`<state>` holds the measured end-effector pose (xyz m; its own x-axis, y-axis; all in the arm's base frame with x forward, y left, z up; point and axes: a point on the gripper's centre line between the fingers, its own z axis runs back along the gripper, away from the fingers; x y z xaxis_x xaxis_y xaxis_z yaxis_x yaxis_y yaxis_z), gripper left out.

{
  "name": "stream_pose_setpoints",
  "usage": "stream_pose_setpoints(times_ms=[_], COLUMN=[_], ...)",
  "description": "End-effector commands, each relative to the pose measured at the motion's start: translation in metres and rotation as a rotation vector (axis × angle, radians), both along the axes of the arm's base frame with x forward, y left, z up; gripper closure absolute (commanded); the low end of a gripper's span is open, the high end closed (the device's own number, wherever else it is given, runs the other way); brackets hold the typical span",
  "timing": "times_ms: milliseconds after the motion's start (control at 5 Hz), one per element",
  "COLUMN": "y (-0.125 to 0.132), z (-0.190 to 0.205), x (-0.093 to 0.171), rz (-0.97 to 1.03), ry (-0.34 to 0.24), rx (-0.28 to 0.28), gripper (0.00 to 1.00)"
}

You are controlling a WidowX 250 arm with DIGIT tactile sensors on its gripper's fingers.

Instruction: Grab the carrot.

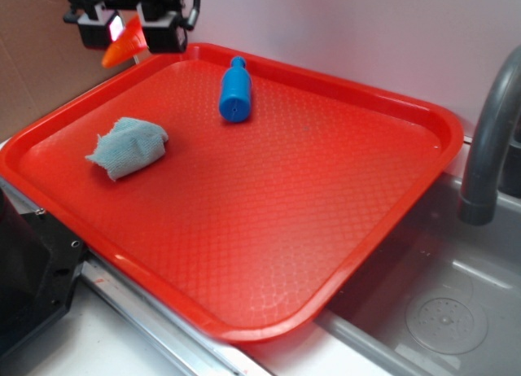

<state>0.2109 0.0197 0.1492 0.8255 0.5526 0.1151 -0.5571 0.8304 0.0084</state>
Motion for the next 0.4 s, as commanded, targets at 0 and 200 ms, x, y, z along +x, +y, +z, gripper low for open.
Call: stream_pose_setpoints(times_ms=[0,200], y=[-0.0310,-0.0226], z=[0.0461,0.0381], x=[-0.0273,-0.0245], rz=[-0.024,-0.017], ry=[-0.101,-0.089], rx=[-0.116,-0.113], gripper=[1.00,1.00])
